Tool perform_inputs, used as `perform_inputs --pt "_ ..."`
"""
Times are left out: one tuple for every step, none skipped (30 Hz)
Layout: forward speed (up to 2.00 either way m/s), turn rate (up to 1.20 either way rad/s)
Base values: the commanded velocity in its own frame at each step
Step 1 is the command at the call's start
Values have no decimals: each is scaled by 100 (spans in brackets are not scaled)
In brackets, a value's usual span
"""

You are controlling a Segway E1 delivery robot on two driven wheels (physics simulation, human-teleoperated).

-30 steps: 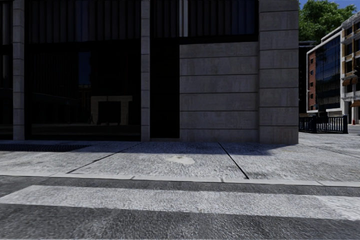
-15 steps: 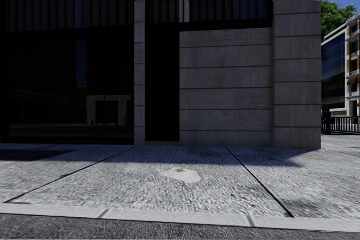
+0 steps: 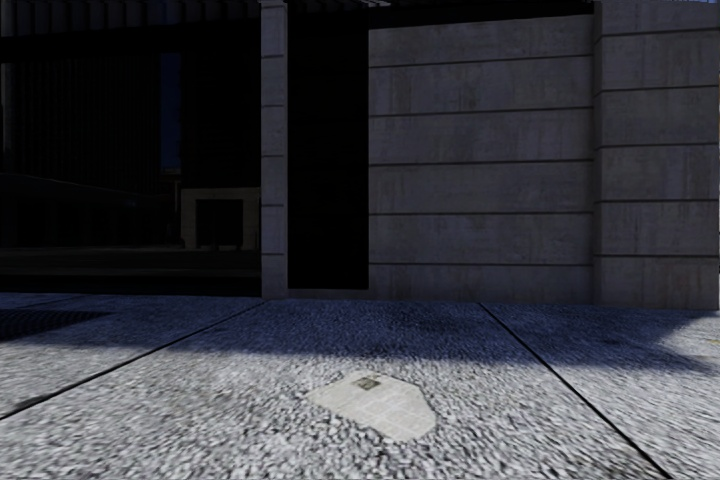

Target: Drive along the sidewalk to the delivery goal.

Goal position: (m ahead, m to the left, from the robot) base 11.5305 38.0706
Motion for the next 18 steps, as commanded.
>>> perform_inputs --pt "140 47" --pt "139 47" --pt "139 47" --pt "137 51" --pt "137 54" --pt "136 54" --pt "136 54" --pt "136 54" --pt "136 54" --pt "136 57" --pt "136 58" --pt "136 58" --pt "136 58" --pt "136 61" --pt "136 67" --pt "136 68" --pt "136 68" --pt "136 69"
